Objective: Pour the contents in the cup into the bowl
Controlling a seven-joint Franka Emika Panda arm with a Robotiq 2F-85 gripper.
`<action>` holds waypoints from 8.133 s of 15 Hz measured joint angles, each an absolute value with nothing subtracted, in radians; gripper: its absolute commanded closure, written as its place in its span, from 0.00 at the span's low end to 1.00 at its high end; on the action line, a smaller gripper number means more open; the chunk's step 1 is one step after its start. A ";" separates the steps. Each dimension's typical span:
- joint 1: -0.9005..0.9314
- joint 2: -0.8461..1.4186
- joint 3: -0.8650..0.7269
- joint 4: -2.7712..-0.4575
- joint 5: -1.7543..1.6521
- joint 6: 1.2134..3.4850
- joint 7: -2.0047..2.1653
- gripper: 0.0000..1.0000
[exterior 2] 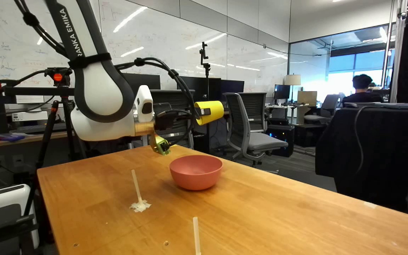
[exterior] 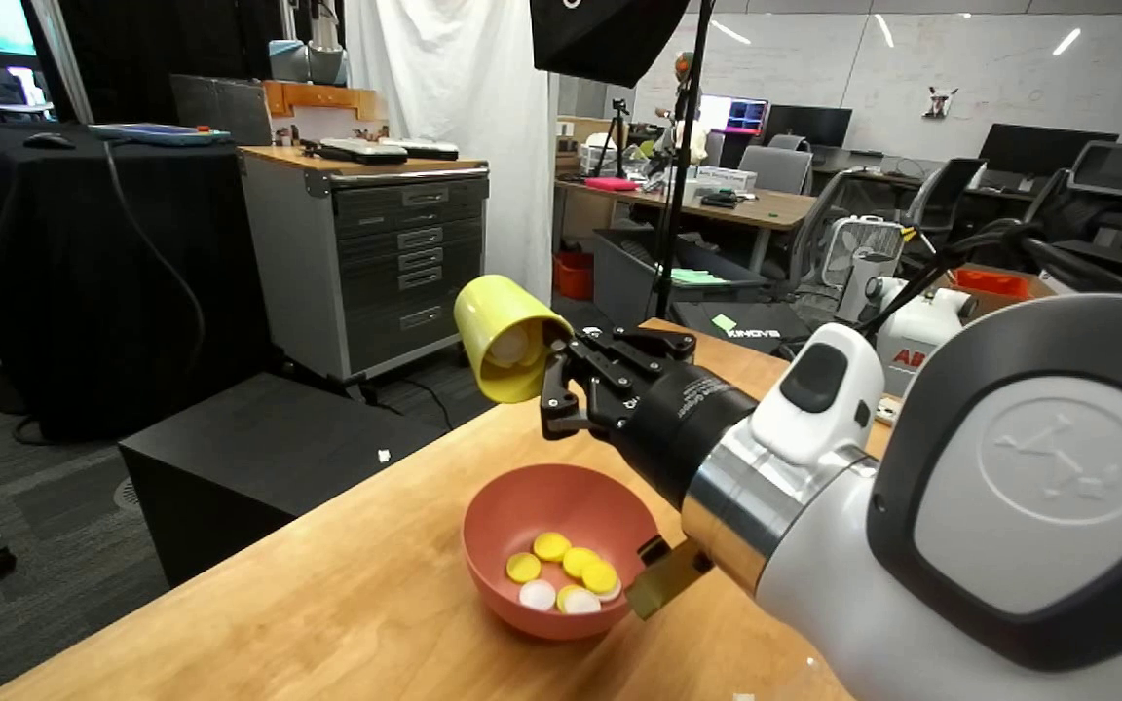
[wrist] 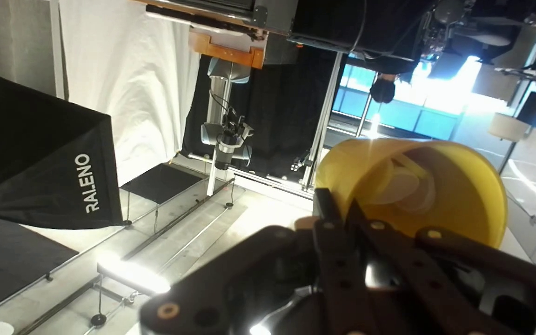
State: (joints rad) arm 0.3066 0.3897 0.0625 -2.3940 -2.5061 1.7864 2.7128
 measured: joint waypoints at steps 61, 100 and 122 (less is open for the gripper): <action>-0.067 0.314 -0.024 -2.149 -2.008 2.988 2.420 0.95; -0.606 0.241 0.458 -2.140 0.171 2.147 0.563 0.95; -0.031 0.468 -0.045 -2.087 0.132 2.541 0.522 0.94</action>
